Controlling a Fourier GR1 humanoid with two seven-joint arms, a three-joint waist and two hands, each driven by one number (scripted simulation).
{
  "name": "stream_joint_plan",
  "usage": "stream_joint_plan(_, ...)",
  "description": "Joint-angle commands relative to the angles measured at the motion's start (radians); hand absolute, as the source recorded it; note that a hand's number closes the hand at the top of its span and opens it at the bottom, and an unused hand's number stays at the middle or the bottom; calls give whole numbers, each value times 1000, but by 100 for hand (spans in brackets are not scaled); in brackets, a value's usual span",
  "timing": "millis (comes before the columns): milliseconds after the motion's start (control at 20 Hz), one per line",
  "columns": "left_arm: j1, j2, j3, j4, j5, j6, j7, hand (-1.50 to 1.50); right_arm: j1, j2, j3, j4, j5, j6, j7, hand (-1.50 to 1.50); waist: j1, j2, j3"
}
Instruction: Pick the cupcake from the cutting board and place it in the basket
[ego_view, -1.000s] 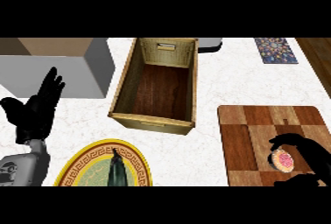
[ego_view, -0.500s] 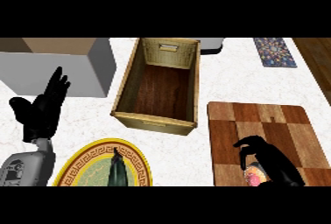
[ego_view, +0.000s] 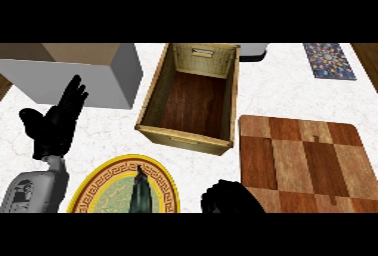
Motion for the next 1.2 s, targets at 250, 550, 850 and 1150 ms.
stream_joint_plan(250,3,-1,12,20,-12,24,8,0,75,49,472,-140,-214,-477,135,150,-49,2,17)
stream_joint_plan(550,-4,33,48,24,11,6,14,0,-53,47,605,-210,-150,-689,297,150,-58,-4,11)
stream_joint_plan(850,-4,33,40,4,-1,13,19,0,-157,45,569,-208,-127,-751,434,150,-56,-7,8)
stream_joint_plan(1150,22,23,28,3,0,3,7,0,-217,43,512,-239,-158,-863,484,150,-43,-2,9)
